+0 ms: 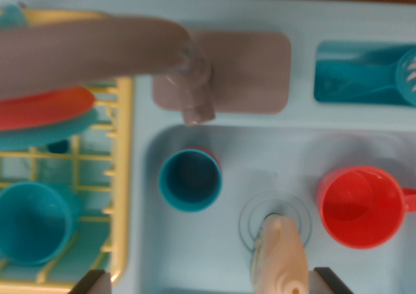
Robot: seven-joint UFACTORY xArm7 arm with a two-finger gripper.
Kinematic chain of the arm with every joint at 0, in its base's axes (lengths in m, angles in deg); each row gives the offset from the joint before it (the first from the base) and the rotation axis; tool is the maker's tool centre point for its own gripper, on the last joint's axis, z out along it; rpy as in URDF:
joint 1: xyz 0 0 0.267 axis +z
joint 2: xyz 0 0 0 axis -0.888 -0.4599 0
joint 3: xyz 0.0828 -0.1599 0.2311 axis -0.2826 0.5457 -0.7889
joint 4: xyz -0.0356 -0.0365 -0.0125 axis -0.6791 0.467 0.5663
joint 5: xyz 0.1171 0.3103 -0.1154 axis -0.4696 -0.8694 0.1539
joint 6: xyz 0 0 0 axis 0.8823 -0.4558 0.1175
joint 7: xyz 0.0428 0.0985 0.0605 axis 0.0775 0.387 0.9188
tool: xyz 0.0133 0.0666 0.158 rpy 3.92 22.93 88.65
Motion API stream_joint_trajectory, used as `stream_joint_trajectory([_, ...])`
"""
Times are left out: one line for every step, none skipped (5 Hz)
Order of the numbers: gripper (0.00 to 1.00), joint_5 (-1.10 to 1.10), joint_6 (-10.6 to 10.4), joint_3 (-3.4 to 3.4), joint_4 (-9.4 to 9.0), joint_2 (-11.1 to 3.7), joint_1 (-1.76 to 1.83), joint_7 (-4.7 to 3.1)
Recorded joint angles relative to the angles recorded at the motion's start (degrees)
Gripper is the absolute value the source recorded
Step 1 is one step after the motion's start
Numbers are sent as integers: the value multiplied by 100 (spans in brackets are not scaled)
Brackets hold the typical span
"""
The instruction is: Pick detergent from the sink
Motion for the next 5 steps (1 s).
stream_joint_trajectory([0,-1,-272,49,-250,-92,-32,-113])
stream_joint_trajectory([0,-1,-272,49,-250,-92,-32,-113])
stream_joint_trajectory([0,-1,-526,96,-485,-178,-63,-220])
stream_joint_trajectory([0,-1,-526,96,-485,-178,-63,-220])
stream_joint_trajectory([0,-2,-786,143,-724,-266,-94,-328])
